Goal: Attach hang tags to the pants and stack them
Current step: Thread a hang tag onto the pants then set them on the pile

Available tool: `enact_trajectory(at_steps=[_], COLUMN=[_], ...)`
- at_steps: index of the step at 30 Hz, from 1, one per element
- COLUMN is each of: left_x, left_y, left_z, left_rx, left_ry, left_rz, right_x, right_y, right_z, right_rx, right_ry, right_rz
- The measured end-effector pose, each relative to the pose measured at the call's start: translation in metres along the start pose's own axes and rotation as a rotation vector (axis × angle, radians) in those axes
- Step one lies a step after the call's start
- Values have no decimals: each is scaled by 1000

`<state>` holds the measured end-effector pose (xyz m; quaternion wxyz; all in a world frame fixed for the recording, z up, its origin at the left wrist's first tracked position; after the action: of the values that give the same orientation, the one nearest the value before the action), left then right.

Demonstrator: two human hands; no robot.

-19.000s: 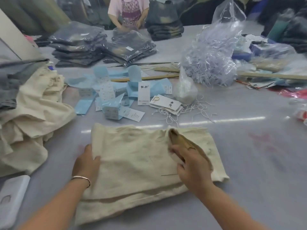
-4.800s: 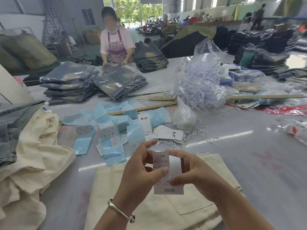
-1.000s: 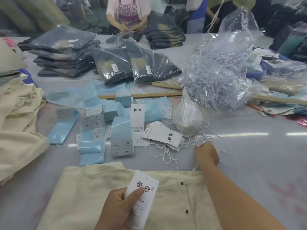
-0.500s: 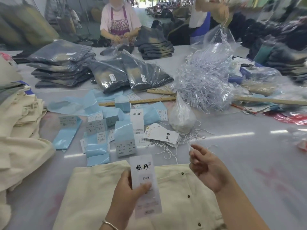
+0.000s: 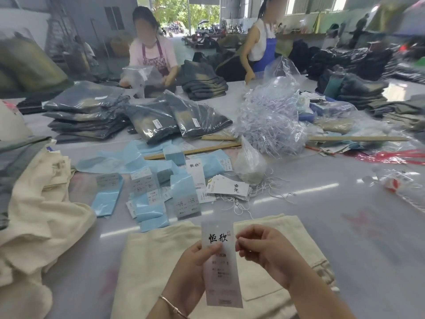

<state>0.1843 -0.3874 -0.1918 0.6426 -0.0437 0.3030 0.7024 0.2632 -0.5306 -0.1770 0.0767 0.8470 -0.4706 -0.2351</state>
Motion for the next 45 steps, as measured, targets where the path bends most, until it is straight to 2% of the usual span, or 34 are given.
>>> enact_trajectory(at_steps=[4, 10, 12, 16, 22, 26, 31, 35, 38, 41, 43, 45], left_x=[3, 18, 16, 6, 0, 3, -16, -36, -44, -40, -40, -51], left_y=[10, 18, 23, 32, 40, 41, 38, 27, 17, 10, 9, 9], left_z=[-2, 3, 4, 2, 3, -2, -3, -7, -3, 6, 12, 18], left_rx=[20, -46, -39, 0, 45, 89, 74, 33, -64, -232, -326, -417], left_ry=[72, 72, 50, 22, 37, 49, 83, 9, -88, -263, -424, -527], left_rz=[-87, -40, -67, -149, -205, -148, -192, -197, -110, 117, 265, 296], right_x=[-34, -51, -52, -57, -68, -70, -61, -40, -12, 21, 29, 30], right_y=[17, 36, 40, 44, 53, 51, 48, 45, 46, 48, 51, 55], right_z=[3, 12, 17, 36, 50, 60, 61, 48, 22, -7, -22, -34], right_rx=[99, 133, 128, 5, -12, -19, 11, 57, 139, 282, 350, 397], right_ry=[253, 332, 345, 117, -127, -273, -350, -314, -282, -147, -17, 76], right_rz=[4, 139, 175, 164, 122, 146, 180, 207, 263, 354, 345, 291])
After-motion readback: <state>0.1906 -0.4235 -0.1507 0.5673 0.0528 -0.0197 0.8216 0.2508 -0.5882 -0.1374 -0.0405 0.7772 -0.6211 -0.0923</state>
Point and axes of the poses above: each hand's wrist, its own y-axis away from the middle knuckle, its own x-axis out of the back of the hand, z = x × y, the point moved 5 cm from there along -y, towards the middle knuckle, and after that the axes turned 3 degrees about -z, right-handed, at the moved point
